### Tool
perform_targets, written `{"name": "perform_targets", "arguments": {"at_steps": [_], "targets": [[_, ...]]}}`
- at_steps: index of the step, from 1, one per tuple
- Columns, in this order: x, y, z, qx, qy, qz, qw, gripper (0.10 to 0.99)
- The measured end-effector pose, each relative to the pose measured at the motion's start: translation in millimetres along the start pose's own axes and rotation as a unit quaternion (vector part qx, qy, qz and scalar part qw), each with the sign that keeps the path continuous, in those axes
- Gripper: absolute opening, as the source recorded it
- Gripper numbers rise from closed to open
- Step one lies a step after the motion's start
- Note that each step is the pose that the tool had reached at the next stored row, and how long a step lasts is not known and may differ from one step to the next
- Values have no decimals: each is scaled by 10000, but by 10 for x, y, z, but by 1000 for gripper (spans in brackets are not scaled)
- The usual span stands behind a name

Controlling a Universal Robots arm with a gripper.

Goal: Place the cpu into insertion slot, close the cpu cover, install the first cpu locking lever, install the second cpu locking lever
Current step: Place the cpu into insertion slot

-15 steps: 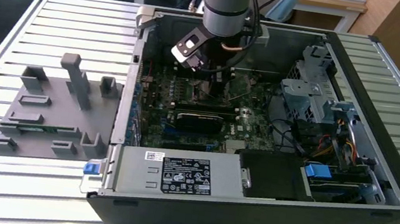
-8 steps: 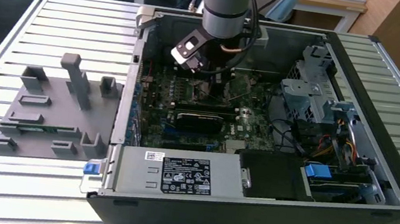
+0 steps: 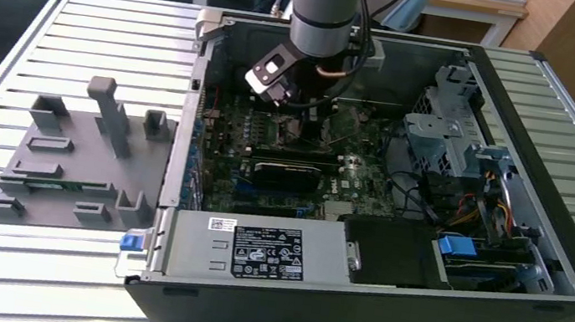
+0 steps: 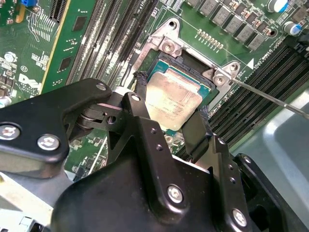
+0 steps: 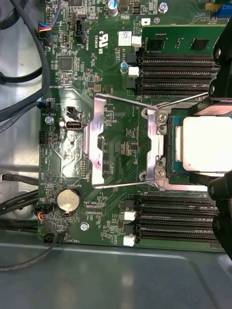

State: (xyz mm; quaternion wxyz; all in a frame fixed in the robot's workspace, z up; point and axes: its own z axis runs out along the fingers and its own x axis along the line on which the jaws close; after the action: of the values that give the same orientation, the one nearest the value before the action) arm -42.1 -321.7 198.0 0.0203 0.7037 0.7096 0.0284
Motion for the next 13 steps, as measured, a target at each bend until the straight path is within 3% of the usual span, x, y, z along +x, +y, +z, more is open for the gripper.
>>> {"name": "perform_targets", "arguments": {"at_steps": [13], "targets": [[2,-3,46,20,-1,4,10000,541]]}}
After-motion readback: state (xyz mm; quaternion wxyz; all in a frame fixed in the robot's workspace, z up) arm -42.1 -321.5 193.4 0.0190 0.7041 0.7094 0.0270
